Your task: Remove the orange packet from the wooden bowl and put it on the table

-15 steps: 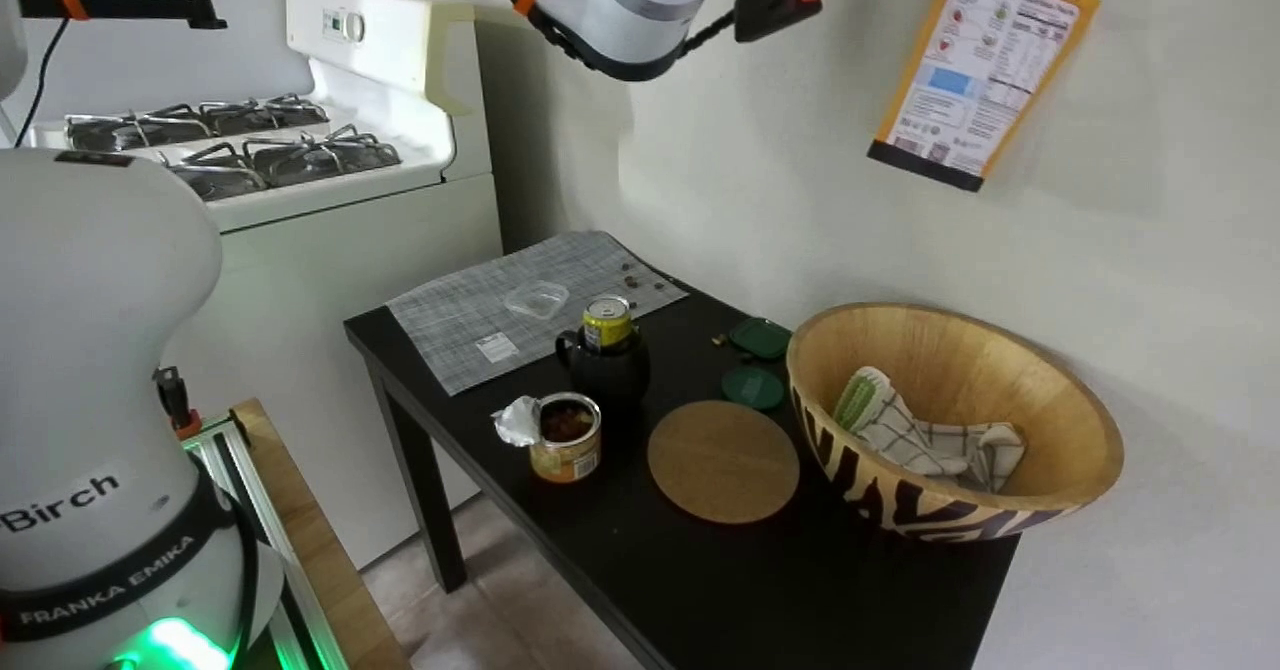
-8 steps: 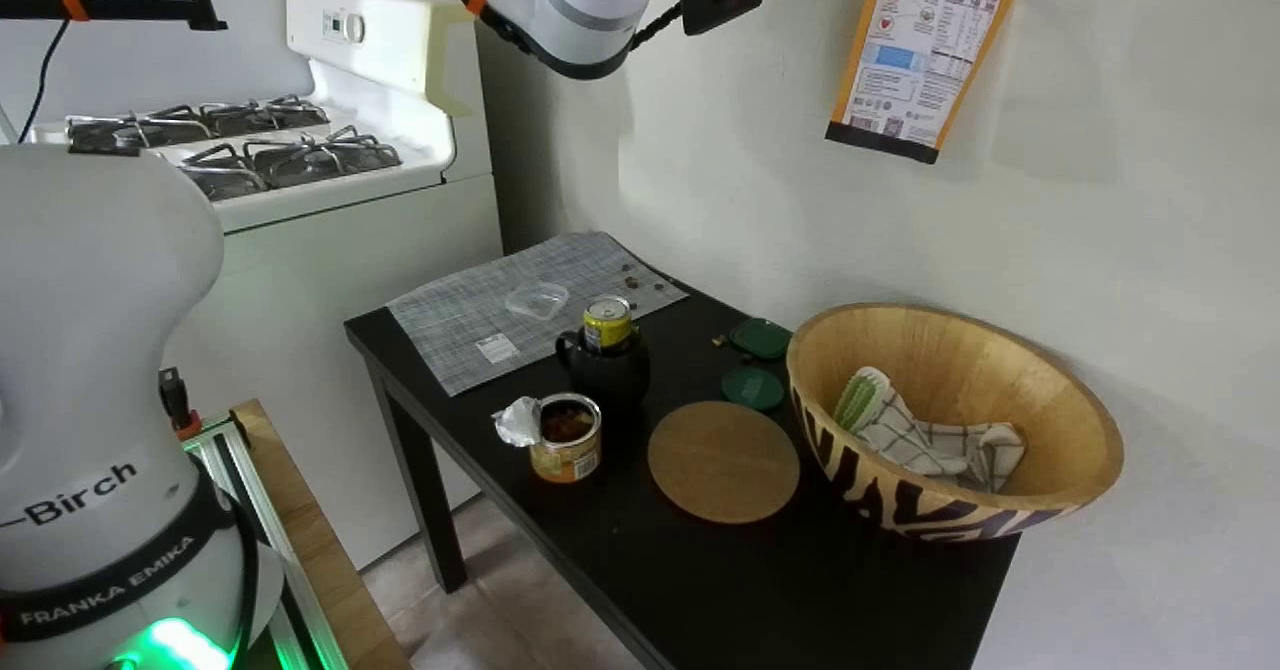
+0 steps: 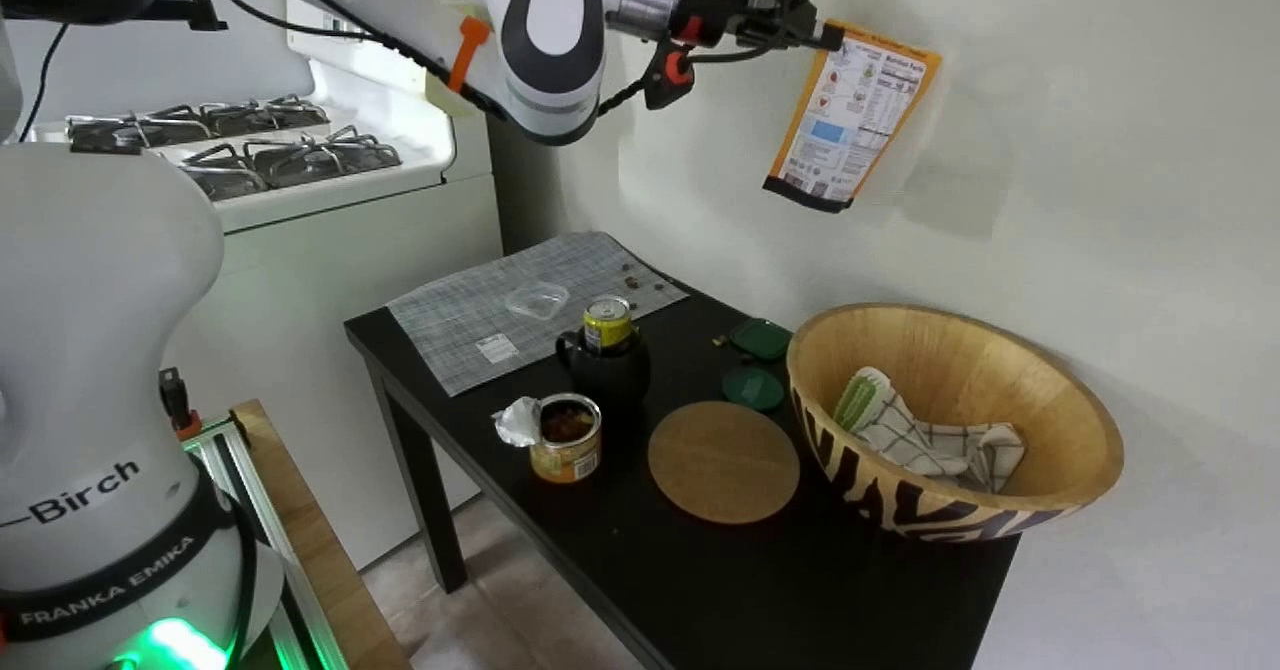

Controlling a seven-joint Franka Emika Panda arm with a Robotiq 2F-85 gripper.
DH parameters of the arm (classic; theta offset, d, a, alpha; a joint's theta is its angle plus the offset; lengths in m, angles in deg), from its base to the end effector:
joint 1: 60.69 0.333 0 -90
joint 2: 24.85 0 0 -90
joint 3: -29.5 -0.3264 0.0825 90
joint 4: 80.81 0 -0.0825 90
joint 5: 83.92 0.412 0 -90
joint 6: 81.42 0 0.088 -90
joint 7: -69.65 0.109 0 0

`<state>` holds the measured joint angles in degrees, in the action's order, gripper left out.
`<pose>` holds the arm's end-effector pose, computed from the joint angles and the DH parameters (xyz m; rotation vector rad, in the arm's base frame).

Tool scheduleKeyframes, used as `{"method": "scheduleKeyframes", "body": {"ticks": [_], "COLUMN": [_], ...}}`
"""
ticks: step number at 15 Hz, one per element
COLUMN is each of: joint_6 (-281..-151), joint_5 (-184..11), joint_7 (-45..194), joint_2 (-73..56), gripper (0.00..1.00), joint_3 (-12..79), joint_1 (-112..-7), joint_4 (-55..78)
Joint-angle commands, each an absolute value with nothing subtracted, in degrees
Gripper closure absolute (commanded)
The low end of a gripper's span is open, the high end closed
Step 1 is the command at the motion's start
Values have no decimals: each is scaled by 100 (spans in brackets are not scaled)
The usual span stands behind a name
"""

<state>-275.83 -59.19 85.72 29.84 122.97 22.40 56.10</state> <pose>0.5513 -0.0393 0.4510 2.0019 -0.3821 1.4573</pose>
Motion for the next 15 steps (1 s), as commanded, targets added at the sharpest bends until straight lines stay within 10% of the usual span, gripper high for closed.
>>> {"method": "scheduleKeyframes", "body": {"ticks": [1, 15], "joint_6": [-27182, -28893], "joint_5": [-5270, -5017], "joint_7": [8991, 8799], "joint_2": [3966, 3358], "gripper": [99, 97], "joint_3": [11943, 10357], "joint_1": [2783, 2665], "joint_4": [5941, 5135]}}
